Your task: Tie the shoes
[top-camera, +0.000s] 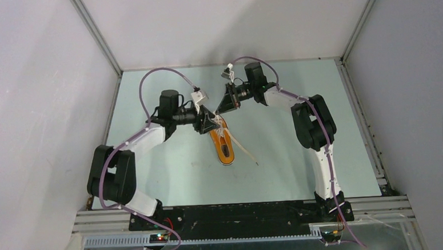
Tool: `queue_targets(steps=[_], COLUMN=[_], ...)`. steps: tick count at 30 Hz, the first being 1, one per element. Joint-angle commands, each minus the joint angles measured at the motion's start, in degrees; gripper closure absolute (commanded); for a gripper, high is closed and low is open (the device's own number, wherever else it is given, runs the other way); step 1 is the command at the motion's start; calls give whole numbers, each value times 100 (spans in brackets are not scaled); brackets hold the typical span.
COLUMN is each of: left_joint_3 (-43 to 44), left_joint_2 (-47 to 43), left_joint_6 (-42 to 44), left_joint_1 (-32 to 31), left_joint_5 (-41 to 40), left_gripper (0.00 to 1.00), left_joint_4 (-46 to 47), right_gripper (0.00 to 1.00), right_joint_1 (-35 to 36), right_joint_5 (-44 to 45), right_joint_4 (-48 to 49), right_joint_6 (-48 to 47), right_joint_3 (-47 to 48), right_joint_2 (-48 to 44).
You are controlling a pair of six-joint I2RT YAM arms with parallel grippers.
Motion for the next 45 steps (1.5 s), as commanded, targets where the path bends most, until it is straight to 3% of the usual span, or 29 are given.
queue_targets(steps=[1, 6, 10, 14, 20, 26, 34, 45], left_joint_3=[412, 481, 405, 372, 208, 11, -274, -492], left_joint_2=[370, 681, 733, 705, 542, 736, 756, 649], left_joint_6=[-26, -286, -477, -394, 96, -698, -985, -1408], left_joint_1=[-157, -205, -222, -236, -210, -290, -287, -222], left_joint_5=[181, -245, -115, 163, 421, 248, -90, -194], left_gripper=[37, 37, 41, 46, 47, 55, 66, 69], left_joint_4=[324, 707, 1009, 833, 350, 1214, 1455, 1619], right_gripper=[100, 100, 100, 100, 100, 100, 100, 100], right_joint_1=[-47, -49, -73, -81, -100, -135, -146, -180], right_joint_5=[-98, -118, -120, -118, -104, -79, -63, -43], right_joint_4=[-218, -215, -213, -219, -247, -248, -248, -248], right_joint_6=[-211, -210, -194, -192, -218, -184, -181, -176], right_joint_3=[284, 273, 243, 224, 218, 209, 165, 169], right_joint_2=[-81, -92, -104, -114, -133, -109, -110, -103])
